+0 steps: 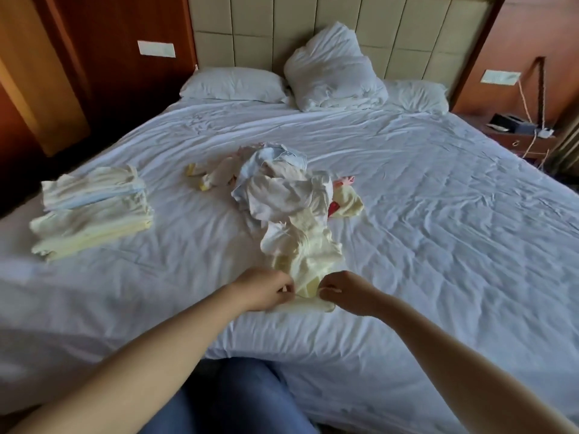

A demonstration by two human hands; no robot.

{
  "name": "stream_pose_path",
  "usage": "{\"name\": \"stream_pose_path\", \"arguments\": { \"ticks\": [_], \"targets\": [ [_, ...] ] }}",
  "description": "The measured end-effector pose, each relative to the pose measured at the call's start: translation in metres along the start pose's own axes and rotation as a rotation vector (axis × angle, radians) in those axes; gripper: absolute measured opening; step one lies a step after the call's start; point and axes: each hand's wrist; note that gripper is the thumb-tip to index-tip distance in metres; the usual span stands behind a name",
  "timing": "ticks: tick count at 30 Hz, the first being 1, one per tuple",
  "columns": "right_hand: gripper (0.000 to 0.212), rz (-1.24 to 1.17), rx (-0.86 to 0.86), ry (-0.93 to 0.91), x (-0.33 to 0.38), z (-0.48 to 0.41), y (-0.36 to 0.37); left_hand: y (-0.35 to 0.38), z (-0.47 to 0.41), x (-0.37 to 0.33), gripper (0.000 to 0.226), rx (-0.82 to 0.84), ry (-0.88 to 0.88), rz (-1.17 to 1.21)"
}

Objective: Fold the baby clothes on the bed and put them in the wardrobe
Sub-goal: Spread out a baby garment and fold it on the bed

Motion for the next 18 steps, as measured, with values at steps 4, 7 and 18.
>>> {"name": "stream_pose_path", "arguments": {
  "ticks": [4, 7, 18],
  "targets": [
    [0.022, -0.026, 0.132, 0.103, -0.012, 0.024, 0.0, 0.0, -0.003, -0.023, 0.028, 0.092, 0.042, -0.054],
    [0.022, -0.112, 0.09, 0.218, -0.022, 0.023, -0.011, -0.002, -0.019, -0.029, 0.025, 0.022, 0.04, -0.036],
    [0.035, -0.133, -0.336, 0.271, -0.068, -0.031, -0.033, -0.004, -0.119, -0.044, 0.052, -0.172, 0.057, 0.011]
  ]
}}
Point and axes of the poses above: each hand's wrist, its own z-axis away from the middle knuckle, its own y-axis out of the palm, x = y × z, and after that the axes turned 9 degrees about -z, right-handed
